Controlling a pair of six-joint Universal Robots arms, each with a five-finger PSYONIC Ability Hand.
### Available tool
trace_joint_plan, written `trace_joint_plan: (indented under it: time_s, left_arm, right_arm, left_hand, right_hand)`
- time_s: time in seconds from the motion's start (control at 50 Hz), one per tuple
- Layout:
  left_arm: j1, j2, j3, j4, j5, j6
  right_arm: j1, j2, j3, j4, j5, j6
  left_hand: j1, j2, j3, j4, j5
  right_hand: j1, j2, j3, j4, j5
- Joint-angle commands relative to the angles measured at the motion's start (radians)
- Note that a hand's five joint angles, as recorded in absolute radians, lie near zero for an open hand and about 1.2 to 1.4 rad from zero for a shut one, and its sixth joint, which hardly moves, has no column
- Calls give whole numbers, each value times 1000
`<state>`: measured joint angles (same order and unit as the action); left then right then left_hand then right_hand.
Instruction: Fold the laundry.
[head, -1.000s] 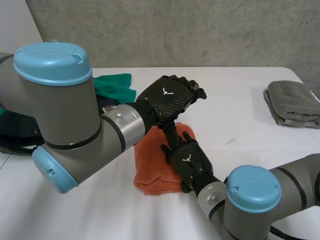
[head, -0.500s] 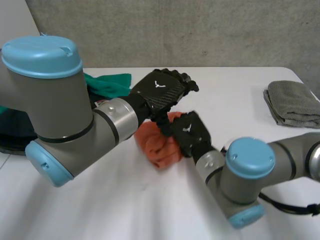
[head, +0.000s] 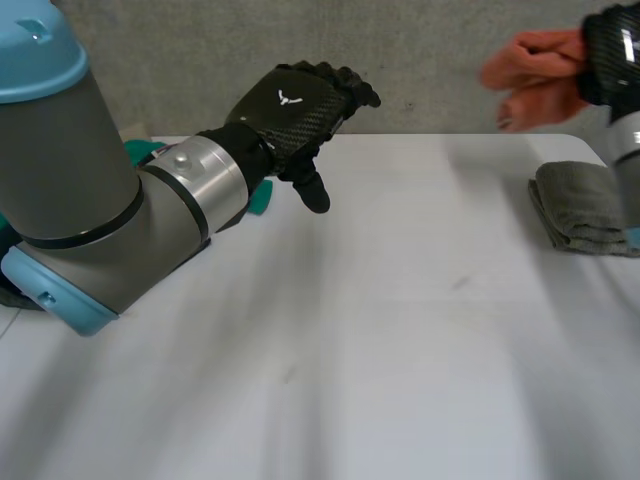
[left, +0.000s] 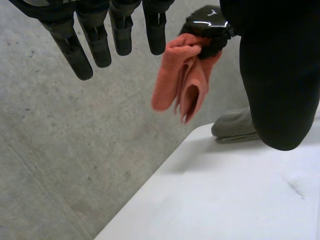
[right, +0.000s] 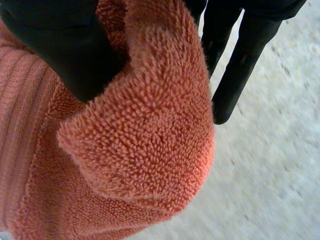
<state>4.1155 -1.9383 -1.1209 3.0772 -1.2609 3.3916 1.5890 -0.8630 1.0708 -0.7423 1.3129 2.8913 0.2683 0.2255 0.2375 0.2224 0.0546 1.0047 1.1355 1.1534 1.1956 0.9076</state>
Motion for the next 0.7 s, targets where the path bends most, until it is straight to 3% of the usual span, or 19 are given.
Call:
trace_joint_plan:
  time_s: [0.02,0.14,0.28,0.32,0.36,0.4,0.44,0.58,0.7]
  left_arm:
    - [-7,-14,-14,-2,0,2]
    - [-11,-31,-34,0,0,2]
    - [-14,-53,-43,0,0,2]
    - [-17,-51,-43,0,0,2]
    - [-20,-51,-43,0,0,2]
    - [-24,-51,-43,0,1,2]
    - [-29,-50,-43,0,0,2]
    - [-46,-38,-54,-2,0,2]
    - [-49,-7,-45,0,1,2]
  right_arm:
    - [-162,234,-150,9,-175,3]
    - [-257,355,-131,17,-293,0]
    - [-322,305,12,26,-356,-11]
    - [-327,268,44,34,-356,-12]
    - [-330,218,78,53,-350,-11]
    - [-333,188,87,72,-343,-12]
    - [-349,142,100,110,-316,-12]
    - [-388,3,80,305,-213,-37]
    - [-383,-145,2,449,-11,-193]
  left_hand:
    - [-28,14,2,18,11]
    - [-25,17,5,20,14]
    - [-25,17,5,21,14]
    - [-25,17,5,21,14]
    - [-25,17,5,21,14]
    - [-25,17,5,21,14]
    - [-25,17,5,21,14]
    - [-28,14,2,18,11]
    - [-28,14,2,18,11]
  right_hand:
    - [392,261,243,201,314]
    - [392,261,243,201,314]
    - [392,261,243,201,314]
    - [25,-106,-124,-166,-53]
    - [-625,-756,-774,-816,-703]
    - [-731,-862,-880,-922,-809]
    - [-830,-961,-979,-1021,-908]
    - [-830,-961,-979,-1021,-908]
    - [-830,-961,-979,-1021,-908]
